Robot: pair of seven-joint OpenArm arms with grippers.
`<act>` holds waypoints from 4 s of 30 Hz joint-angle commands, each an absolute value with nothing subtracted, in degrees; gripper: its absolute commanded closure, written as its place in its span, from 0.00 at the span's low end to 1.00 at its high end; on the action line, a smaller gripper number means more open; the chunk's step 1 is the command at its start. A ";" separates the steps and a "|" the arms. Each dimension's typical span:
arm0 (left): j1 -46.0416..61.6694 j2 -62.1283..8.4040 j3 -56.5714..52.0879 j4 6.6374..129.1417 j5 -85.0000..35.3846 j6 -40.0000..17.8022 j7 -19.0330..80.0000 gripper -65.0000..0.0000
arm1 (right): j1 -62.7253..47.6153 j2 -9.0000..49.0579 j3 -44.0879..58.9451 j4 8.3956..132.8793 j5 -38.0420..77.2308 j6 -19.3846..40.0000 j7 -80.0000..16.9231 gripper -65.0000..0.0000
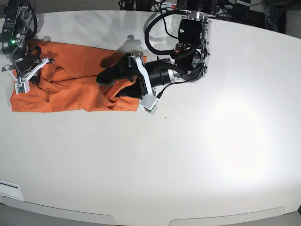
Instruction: Fold the T-shirt properly
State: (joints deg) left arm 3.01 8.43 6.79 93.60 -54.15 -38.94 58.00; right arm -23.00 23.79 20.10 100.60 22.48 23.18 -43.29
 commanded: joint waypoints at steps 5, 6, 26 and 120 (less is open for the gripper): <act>2.15 9.00 8.21 94.39 -56.12 -38.26 51.07 0.24 | -23.00 24.62 20.29 101.14 24.16 23.62 -44.16 0.99; 2.15 9.00 8.19 94.39 -56.10 -39.38 51.03 0.24 | -23.00 24.62 20.29 101.14 24.14 23.62 -44.18 0.99; 2.20 9.00 8.25 88.58 -20.67 -29.02 47.05 1.00 | -20.53 24.95 20.32 101.16 23.99 24.12 -44.16 0.79; 1.91 -2.20 8.19 103.13 -38.46 -36.88 52.71 1.00 | -14.44 30.61 39.83 89.78 63.13 40.00 -64.03 1.00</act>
State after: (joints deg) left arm 2.57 -2.42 8.19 102.02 -37.28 -36.53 53.87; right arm -14.85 29.15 39.35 88.92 61.78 39.70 -65.17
